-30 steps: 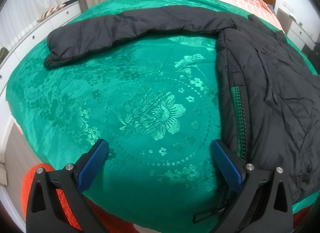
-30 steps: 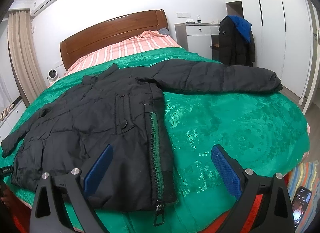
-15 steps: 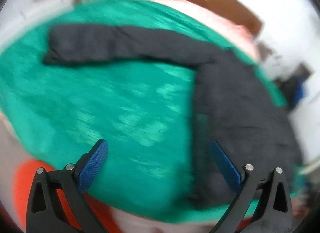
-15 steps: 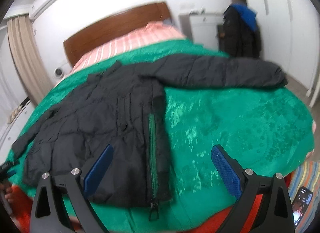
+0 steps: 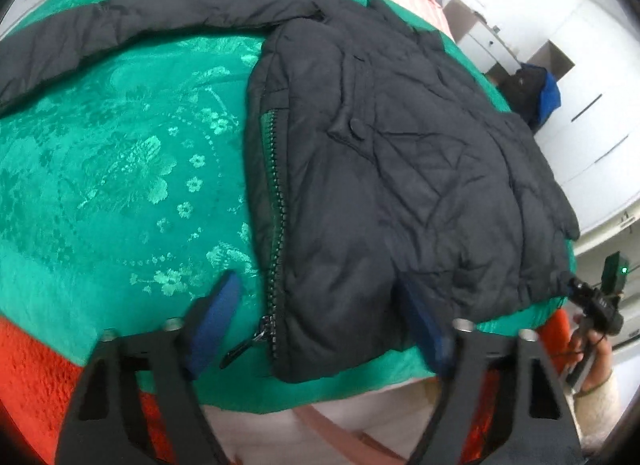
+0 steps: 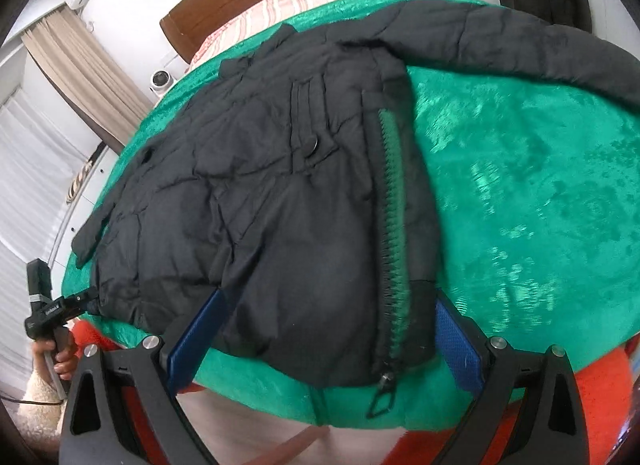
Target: Fold large clothes
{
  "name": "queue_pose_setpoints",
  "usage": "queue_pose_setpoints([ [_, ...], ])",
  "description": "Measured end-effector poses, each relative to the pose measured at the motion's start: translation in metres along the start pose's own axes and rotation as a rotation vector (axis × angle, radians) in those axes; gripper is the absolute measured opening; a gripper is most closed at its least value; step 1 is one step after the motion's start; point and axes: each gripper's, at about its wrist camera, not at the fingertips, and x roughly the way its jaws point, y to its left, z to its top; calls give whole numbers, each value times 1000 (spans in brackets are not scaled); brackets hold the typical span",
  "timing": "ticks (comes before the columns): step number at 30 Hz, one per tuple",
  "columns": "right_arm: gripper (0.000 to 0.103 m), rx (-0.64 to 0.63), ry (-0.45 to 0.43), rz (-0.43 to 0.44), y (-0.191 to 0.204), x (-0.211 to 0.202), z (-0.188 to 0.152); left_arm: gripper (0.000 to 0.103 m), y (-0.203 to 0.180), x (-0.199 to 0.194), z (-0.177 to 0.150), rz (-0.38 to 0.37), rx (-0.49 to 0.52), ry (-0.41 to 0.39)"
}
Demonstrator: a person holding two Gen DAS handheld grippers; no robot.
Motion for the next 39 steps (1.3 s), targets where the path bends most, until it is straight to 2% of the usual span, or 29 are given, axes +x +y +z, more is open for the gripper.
queue_pose_setpoints([
  [1,92,-10,1,-16,1,1,-1,67,-1,0,-1,1,0,2],
  [2,87,-20,6,-35,3,2,-1,56,-1,1,-6,-3,2,5],
  [4,80,-21,14,-54,1,0,-4,45,-3,-1,-7,9,7,7],
  [5,74,-16,16,-55,0,-1,-4,36,-3,-2,-8,19,12,3],
  [8,57,-8,20,-67,-3,-4,-3,24,-2,-5,-10,18,6,3],
  [11,44,-11,24,-60,-5,-10,-5,20,-5,-7,-8,16,16,11],
  [16,35,-43,46,-76,-6,-20,-10,18,-9,-15,-15,14,42,41],
  [24,32,-62,81,-95,-8,-27,-12,18,-8,-21,-29,-5,53,88],
  [28,32,-33,71,-102,-9,-20,-9,20,-11,-20,-25,22,67,87],
  [31,39,-27,54,-115,-8,-21,-9,28,-18,-24,-25,56,96,65],
  [34,51,-3,36,-125,-13,-30,-12,36,-16,-37,-23,59,90,15],
  [36,57,8,15,-140,-15,-38,-11,46,-14,-50,-19,62,74,-33],
  [38,66,4,-9,-169,-14,-46,-9,67,-12,-67,-12,81,60,-102],
  [39,68,-1,-20,-179,-13,-49,-8,72,-12,-78,-8,98,49,-146],
])
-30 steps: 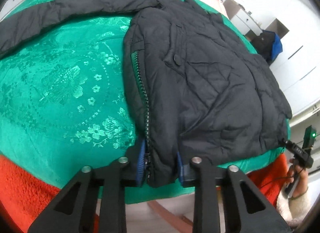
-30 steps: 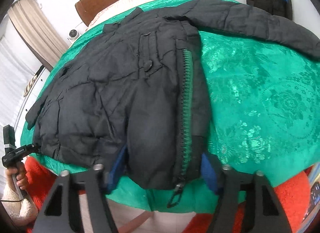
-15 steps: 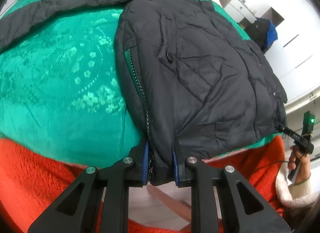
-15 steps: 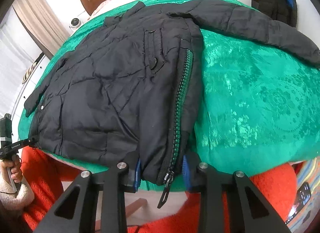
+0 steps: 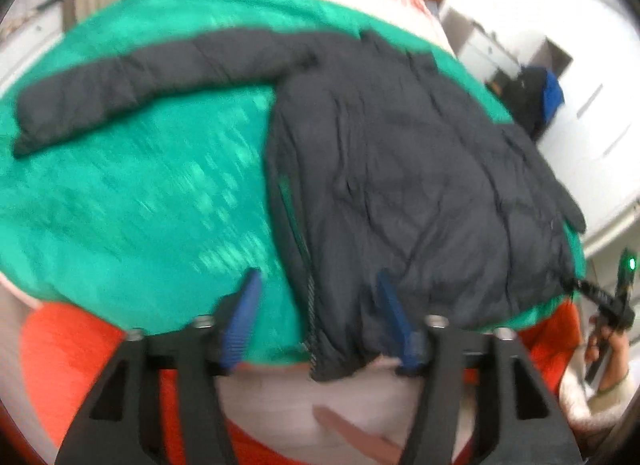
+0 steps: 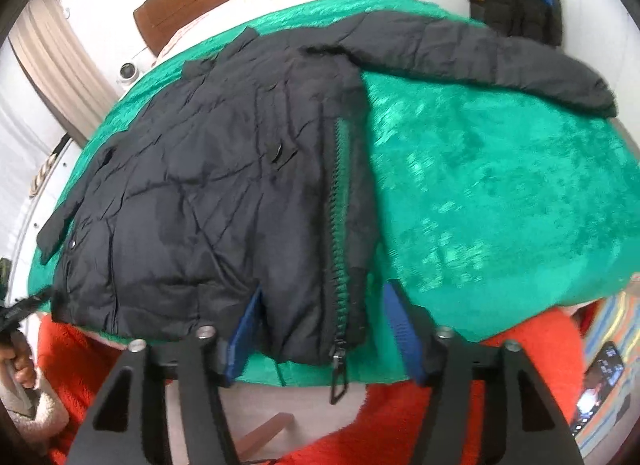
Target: Fold large clothes
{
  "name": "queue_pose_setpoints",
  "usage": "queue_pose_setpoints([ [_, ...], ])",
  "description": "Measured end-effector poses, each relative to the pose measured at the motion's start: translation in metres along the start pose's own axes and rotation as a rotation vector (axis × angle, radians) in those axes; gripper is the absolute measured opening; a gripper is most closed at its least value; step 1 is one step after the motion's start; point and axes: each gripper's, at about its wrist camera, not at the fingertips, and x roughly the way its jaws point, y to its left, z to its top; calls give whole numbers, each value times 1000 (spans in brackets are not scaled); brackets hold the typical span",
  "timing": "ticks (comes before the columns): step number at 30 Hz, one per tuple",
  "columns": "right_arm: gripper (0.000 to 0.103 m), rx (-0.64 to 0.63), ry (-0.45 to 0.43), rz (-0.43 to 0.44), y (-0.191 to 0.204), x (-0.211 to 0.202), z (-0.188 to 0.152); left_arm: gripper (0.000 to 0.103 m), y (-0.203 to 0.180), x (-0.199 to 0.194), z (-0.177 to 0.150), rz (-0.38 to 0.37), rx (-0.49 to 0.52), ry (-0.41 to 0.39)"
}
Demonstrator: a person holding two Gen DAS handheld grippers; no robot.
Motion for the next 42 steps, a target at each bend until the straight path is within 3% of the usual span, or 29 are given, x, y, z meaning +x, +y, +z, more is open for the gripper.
queue_pose_setpoints([
  [2,73,-11,-29,-10,3,-8,3,88,4,-16,11,28,-27,-72],
  [4,78,-19,-56,-2,7,-14,6,95,11,-34,22,58,-68,-151],
  [9,84,-40,-139,31,19,-33,13,99,8,-63,40,96,-138,-353],
  [11,92,-52,-193,32,23,-43,15,100,5,-68,41,110,-136,-405],
  [15,97,-39,-269,56,30,-57,17,100,-1,-61,37,138,-159,-436],
  [21,97,-83,-247,71,39,-50,14,100,-1,-45,31,143,-190,-411],
  [27,97,-93,-320,105,32,-56,15,100,-3,-44,26,170,-185,-437],
  [30,97,-44,-338,143,10,-57,24,100,-4,-38,29,155,-172,-395],
  [33,97,59,-396,146,-38,-61,41,100,0,-27,32,139,-172,-321],
  [38,103,417,-483,264,-180,-52,79,101,6,-17,32,191,-166,-290],
  [42,103,667,-453,221,-257,-24,92,101,15,-14,31,200,-224,-286],
])
